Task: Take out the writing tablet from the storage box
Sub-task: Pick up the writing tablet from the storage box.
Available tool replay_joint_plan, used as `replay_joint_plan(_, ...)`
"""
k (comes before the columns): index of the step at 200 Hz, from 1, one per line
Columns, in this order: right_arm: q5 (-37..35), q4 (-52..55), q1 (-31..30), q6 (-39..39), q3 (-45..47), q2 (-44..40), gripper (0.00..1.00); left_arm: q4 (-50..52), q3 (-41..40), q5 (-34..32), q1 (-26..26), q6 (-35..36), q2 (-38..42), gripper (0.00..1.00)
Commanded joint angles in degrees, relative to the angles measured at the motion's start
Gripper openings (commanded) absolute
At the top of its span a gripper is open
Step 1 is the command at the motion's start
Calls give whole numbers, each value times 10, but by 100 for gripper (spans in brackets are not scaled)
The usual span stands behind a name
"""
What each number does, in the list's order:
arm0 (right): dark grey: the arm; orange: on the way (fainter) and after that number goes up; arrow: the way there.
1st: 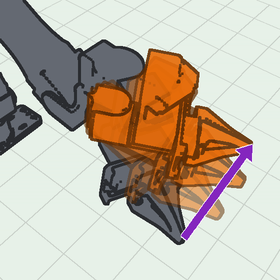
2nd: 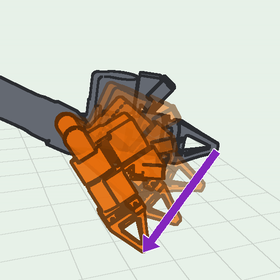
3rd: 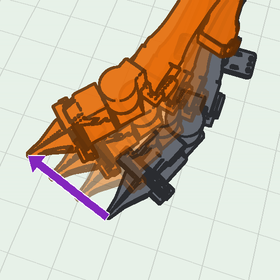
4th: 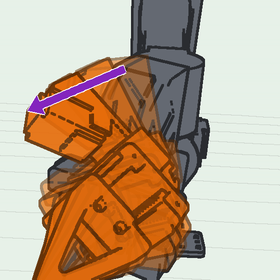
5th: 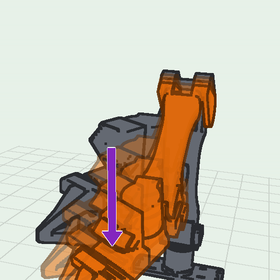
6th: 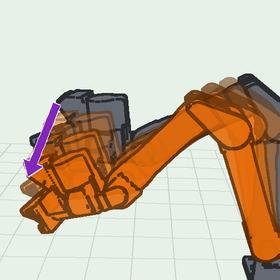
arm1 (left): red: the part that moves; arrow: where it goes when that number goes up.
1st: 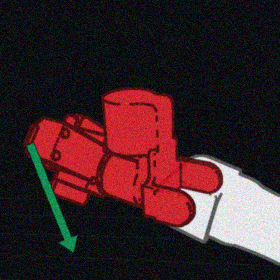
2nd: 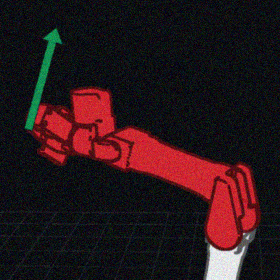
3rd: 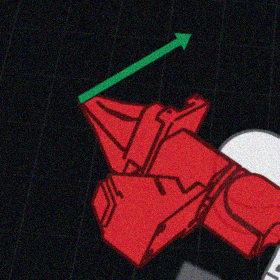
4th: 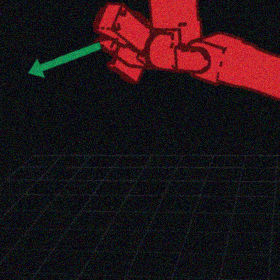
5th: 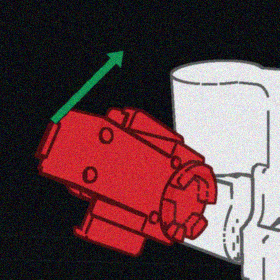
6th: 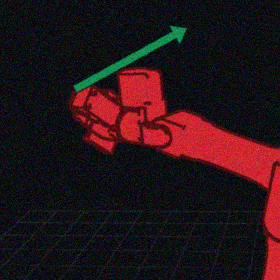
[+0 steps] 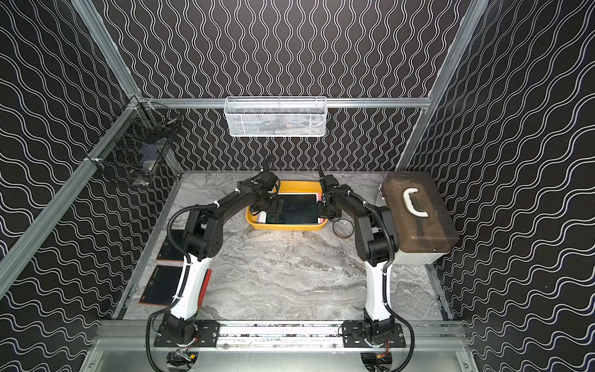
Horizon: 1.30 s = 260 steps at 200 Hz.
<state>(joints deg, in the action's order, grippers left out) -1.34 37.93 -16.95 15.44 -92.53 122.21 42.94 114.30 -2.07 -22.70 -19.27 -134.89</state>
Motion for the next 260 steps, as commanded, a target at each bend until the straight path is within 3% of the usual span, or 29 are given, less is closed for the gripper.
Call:
replay_joint_plan(1,24,22,-3,-7,5,11,0,-37,-4,108,-8,-11,19,99)
replay_joint_plan(118,26,20,-3,-4,6,10,0,-77,-17,203,-6,-52,114,98)
replay_joint_plan(166,25,18,-3,0,8,11,0,-131,-55,289,15,-99,138,71)
replay_joint_plan(207,30,19,-3,8,1,23,0,-169,-80,336,37,-139,157,54)
replay_joint_plan(260,23,17,-2,13,-8,29,0,-218,-101,390,62,-185,163,48)
